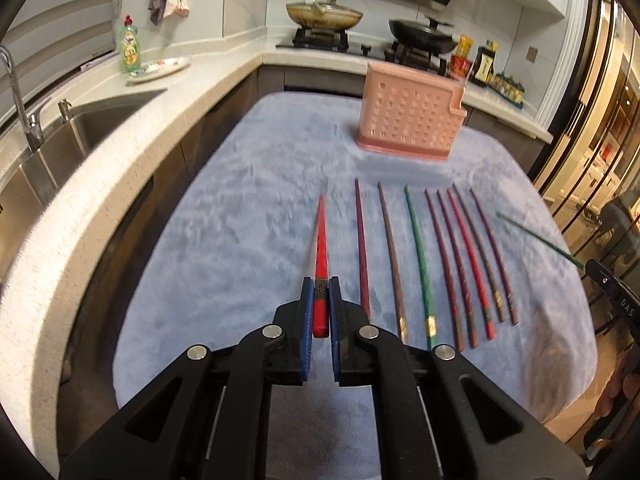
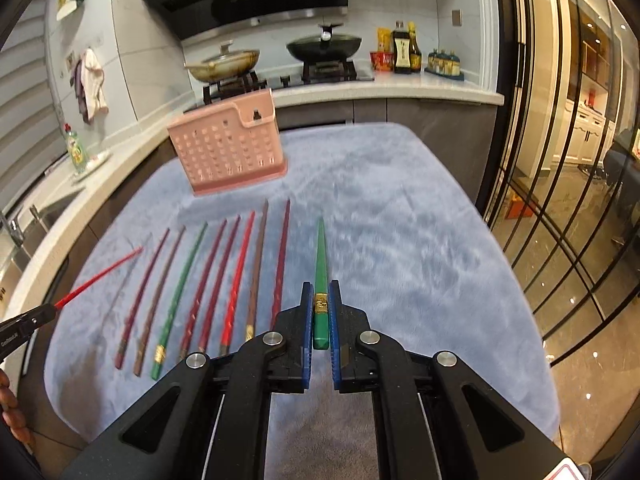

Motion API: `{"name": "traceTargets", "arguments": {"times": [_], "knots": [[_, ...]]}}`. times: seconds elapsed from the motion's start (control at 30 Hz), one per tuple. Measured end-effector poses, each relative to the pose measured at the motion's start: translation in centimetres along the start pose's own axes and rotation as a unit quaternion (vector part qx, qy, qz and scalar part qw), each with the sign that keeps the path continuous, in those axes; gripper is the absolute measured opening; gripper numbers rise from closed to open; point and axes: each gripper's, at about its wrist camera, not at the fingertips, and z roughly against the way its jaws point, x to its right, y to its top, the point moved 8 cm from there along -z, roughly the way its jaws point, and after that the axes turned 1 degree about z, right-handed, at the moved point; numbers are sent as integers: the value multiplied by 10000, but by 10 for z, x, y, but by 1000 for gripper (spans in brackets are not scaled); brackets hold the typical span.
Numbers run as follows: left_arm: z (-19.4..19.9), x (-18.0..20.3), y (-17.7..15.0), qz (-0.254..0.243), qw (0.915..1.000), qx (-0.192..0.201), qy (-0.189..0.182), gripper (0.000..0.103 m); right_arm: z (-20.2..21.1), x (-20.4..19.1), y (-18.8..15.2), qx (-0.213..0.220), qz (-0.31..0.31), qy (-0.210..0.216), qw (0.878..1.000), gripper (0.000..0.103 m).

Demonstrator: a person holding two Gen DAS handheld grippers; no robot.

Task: Organize utensils
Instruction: 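Lift both held chopsticks and carry them above the pink basket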

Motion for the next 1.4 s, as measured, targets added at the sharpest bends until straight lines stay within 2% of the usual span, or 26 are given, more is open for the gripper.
{"name": "traceTargets", "arguments": {"times": [0.27,0.6,0.8,1.0,1.17,1.23,1.4], "knots": [[34,3,62,-18,9985,542,-14,7,24,0,62,499,-82,131,9986,7],[37,15,148,18,9953,966,-103,7,39,-4,151,1106,-151,342,9932,7],[44,31,203,36,9912,1279,-334,7,39,-24,208,1458,-245,714,9864,7],[50,56,276,26,9818,1848,-437,7,25,-56,280,1887,-337,1101,9753,7],[40,78,330,33,9746,2186,-479,7,0,-80,331,2096,-454,1320,9678,7],[32,84,344,10,9732,2255,-461,7,-13,-90,350,2156,-466,1337,9662,7],[-5,96,359,-38,9747,2179,-487,7,-54,-105,368,2083,-506,1362,9672,7]]}}
